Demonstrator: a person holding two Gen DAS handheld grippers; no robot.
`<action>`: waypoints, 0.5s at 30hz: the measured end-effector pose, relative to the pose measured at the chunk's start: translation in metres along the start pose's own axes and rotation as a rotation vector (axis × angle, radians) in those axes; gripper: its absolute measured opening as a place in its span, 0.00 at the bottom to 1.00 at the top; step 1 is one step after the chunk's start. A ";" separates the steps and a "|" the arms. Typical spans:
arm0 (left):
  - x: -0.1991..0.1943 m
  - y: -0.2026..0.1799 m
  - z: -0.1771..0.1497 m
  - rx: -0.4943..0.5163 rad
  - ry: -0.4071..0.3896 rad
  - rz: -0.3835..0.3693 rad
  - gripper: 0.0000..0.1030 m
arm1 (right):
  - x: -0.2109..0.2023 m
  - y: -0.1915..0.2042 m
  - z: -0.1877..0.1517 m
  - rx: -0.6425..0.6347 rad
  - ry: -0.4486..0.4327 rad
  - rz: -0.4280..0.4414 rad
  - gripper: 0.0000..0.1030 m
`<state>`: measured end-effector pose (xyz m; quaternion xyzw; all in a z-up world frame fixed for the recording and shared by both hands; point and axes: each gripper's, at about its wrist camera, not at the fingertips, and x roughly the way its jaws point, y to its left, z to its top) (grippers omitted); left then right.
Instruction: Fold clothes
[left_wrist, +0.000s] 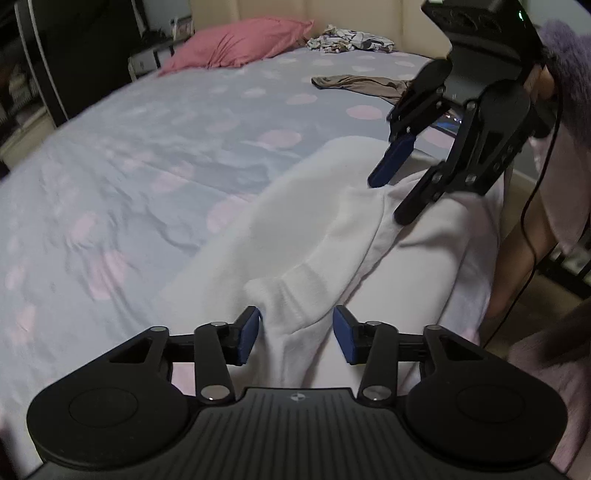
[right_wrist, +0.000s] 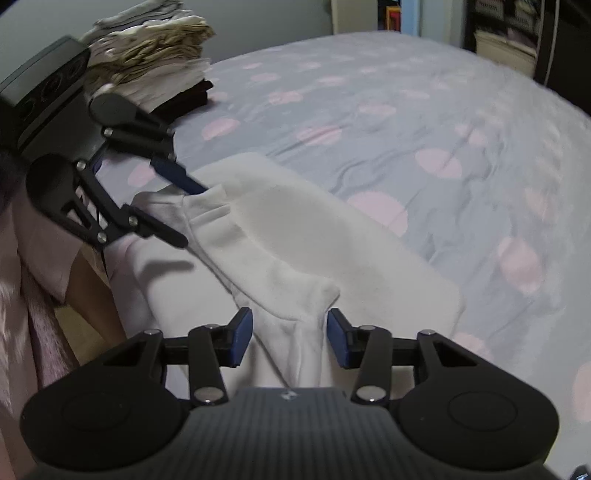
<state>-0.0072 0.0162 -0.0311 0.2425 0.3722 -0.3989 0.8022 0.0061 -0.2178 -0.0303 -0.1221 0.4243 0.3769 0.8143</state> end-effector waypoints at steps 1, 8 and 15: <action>0.002 0.001 0.000 -0.009 -0.001 -0.004 0.18 | 0.001 -0.002 0.000 0.007 -0.003 0.009 0.29; -0.023 0.000 -0.003 -0.003 -0.076 -0.053 0.05 | -0.030 0.000 -0.005 -0.038 -0.061 0.076 0.13; -0.030 -0.018 -0.015 0.049 -0.041 -0.133 0.04 | -0.046 0.016 -0.022 -0.118 -0.025 0.141 0.13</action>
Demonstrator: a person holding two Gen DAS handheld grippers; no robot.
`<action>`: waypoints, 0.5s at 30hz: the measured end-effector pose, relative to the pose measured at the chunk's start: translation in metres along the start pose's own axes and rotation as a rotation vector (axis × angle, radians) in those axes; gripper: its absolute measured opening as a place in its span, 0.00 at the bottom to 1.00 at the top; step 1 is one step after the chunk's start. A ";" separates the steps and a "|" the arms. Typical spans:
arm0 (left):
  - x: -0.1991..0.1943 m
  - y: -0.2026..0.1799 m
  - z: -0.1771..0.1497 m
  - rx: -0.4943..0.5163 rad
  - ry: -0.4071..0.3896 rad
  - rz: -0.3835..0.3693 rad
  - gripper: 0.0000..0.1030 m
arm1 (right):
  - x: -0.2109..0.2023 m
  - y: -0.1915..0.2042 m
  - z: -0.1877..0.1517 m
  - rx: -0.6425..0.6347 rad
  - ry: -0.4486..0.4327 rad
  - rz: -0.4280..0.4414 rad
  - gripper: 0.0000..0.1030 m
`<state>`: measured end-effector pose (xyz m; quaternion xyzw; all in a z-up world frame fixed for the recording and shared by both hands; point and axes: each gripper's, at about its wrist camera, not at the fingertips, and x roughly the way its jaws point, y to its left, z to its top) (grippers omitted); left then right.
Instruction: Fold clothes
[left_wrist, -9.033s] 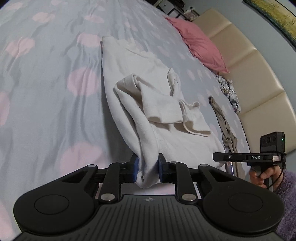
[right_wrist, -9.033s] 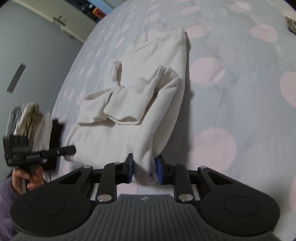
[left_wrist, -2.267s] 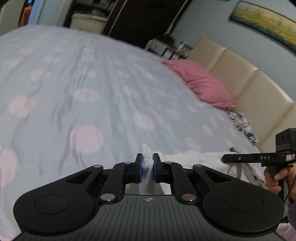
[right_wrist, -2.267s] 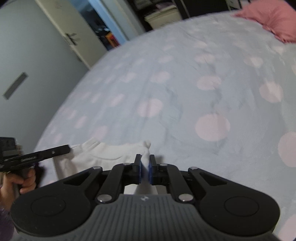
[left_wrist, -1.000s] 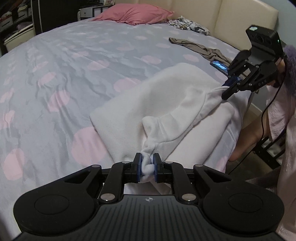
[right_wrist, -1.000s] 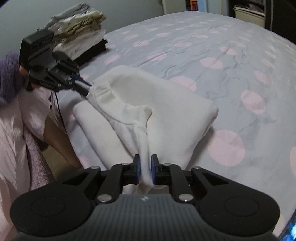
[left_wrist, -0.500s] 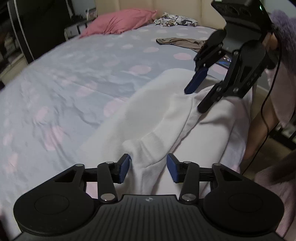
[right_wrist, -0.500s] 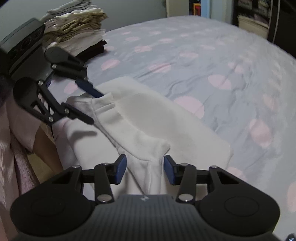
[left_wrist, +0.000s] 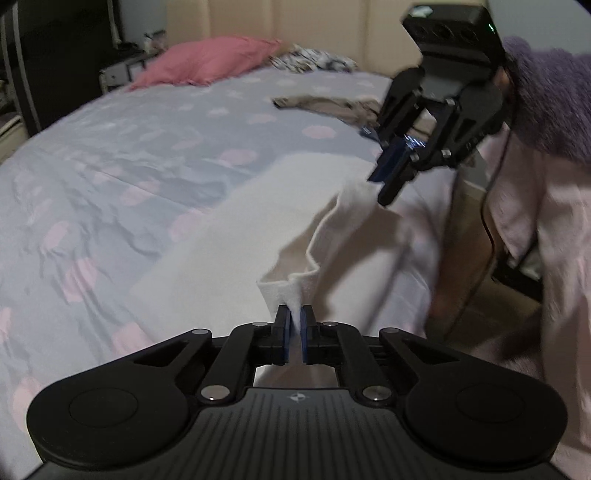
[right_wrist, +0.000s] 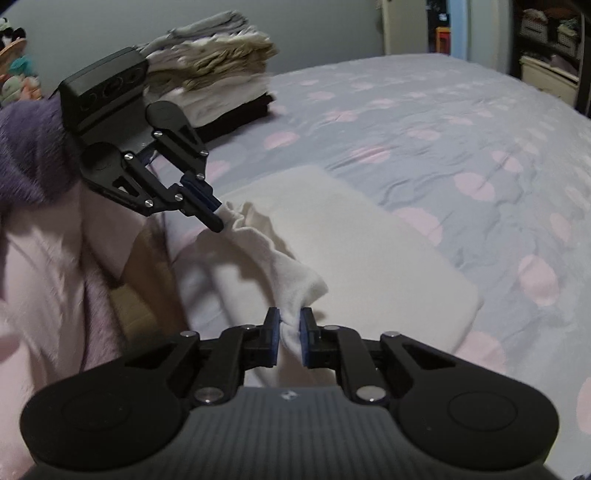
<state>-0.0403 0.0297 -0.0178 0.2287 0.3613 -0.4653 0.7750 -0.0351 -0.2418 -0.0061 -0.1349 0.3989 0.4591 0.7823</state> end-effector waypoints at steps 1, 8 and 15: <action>0.003 -0.004 -0.002 0.010 0.015 -0.001 0.04 | 0.004 0.001 -0.003 -0.001 0.015 0.002 0.13; 0.013 -0.011 -0.012 0.027 0.068 -0.002 0.04 | 0.023 0.012 -0.013 -0.031 0.094 0.035 0.15; 0.005 -0.017 -0.014 0.025 0.089 -0.054 0.04 | 0.018 0.013 -0.016 -0.029 0.115 0.024 0.15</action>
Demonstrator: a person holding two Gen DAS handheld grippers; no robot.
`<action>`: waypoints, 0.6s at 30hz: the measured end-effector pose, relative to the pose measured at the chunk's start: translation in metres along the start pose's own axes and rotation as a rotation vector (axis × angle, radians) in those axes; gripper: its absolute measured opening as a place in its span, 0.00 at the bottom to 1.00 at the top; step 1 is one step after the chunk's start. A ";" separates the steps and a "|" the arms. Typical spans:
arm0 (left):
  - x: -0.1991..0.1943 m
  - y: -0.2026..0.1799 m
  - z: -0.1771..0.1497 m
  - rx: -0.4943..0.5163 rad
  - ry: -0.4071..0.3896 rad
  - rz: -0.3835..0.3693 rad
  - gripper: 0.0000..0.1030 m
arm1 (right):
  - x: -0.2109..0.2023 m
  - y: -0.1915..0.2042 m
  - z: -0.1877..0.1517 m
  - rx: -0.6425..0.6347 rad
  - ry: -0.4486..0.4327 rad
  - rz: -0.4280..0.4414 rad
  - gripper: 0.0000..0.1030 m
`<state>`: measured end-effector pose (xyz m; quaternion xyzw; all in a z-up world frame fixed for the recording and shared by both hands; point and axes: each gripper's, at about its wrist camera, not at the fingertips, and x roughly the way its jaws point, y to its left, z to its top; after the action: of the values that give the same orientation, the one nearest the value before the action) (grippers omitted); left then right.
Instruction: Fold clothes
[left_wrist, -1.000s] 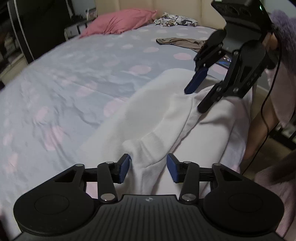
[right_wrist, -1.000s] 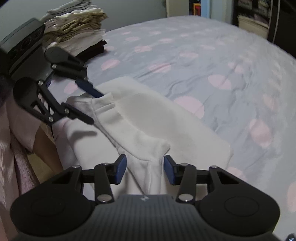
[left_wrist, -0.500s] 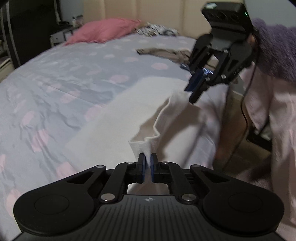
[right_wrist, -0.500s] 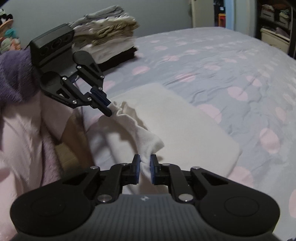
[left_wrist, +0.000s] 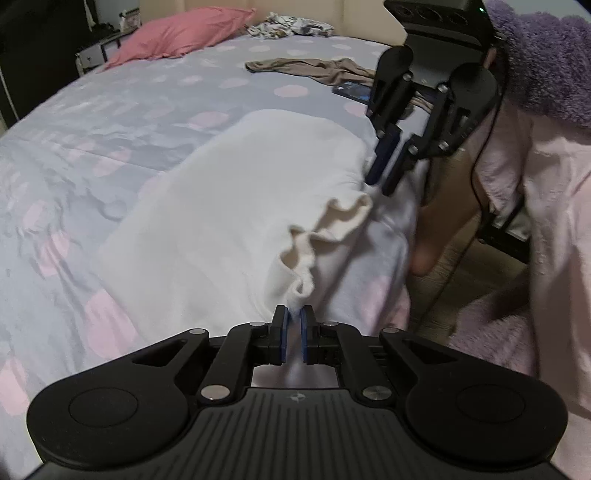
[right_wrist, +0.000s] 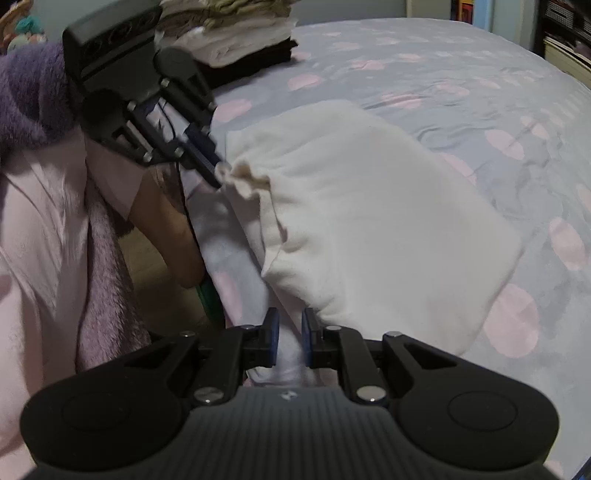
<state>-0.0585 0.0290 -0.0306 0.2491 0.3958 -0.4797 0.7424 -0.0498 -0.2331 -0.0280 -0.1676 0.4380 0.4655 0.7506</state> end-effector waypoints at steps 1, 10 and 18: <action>-0.003 -0.001 0.000 -0.005 -0.002 -0.015 0.04 | -0.004 0.000 0.001 0.009 -0.014 -0.002 0.16; -0.028 0.033 0.026 -0.218 -0.184 -0.036 0.14 | -0.031 -0.013 0.022 0.180 -0.250 -0.193 0.39; 0.002 0.054 0.054 -0.466 -0.267 0.249 0.14 | -0.011 -0.040 0.053 0.402 -0.338 -0.413 0.41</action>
<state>0.0099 0.0099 -0.0023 0.0530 0.3604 -0.3098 0.8782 0.0091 -0.2246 0.0044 -0.0218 0.3473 0.2292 0.9091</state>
